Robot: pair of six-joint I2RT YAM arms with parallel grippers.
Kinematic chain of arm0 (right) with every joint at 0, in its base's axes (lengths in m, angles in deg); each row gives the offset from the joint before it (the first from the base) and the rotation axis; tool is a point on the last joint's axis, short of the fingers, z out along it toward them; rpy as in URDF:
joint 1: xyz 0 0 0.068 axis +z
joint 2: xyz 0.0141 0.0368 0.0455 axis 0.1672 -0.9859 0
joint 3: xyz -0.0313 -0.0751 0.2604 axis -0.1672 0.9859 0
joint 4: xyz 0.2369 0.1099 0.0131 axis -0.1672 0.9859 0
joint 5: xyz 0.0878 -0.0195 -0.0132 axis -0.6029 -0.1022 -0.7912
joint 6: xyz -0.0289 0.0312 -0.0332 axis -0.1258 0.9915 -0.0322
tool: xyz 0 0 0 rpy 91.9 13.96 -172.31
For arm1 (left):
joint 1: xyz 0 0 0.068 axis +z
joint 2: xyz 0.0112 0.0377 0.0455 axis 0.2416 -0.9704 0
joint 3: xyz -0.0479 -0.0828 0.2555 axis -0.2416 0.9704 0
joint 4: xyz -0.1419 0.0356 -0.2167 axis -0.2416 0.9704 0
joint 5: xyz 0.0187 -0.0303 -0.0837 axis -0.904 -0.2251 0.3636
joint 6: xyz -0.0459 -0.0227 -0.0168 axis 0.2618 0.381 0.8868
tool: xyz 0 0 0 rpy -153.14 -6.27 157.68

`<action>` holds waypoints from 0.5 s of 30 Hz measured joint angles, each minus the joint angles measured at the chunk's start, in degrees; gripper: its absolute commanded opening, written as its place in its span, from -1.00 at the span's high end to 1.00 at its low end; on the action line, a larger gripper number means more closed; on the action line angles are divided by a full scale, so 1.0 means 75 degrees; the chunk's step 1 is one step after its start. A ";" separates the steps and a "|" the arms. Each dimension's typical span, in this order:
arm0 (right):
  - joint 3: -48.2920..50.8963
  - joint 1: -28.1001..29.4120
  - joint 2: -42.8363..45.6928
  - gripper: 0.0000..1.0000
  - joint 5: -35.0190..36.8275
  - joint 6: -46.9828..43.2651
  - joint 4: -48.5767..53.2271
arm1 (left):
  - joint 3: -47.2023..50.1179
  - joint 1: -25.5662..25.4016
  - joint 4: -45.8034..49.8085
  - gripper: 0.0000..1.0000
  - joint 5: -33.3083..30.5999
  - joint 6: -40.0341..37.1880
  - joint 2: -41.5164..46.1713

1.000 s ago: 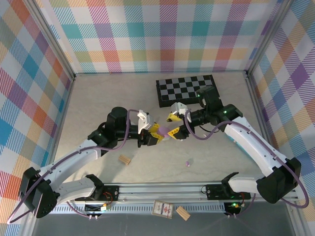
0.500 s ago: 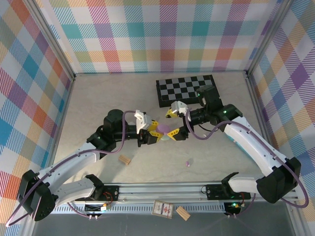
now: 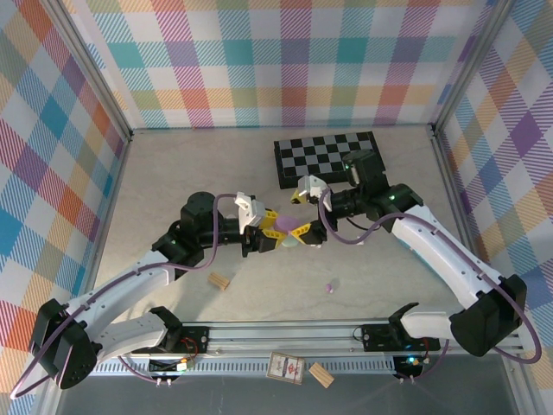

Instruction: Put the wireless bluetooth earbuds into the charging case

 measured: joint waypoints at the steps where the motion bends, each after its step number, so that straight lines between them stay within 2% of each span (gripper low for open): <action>1: -0.0003 -0.0006 0.0017 -0.71 0.0006 0.0050 0.0000 | 0.0000 0.0000 0.0000 0.23 -0.0009 -0.0003 0.0012; 9: -0.0003 -0.0248 0.0131 -0.73 0.0108 0.0525 -0.0099 | 0.0152 0.0000 0.0000 0.23 -0.0076 0.0000 0.0015; 15: -0.0006 -0.0455 0.0131 -0.82 0.0338 0.0959 -0.0504 | 0.0256 0.0003 -0.0070 0.23 -0.0026 0.0003 0.0015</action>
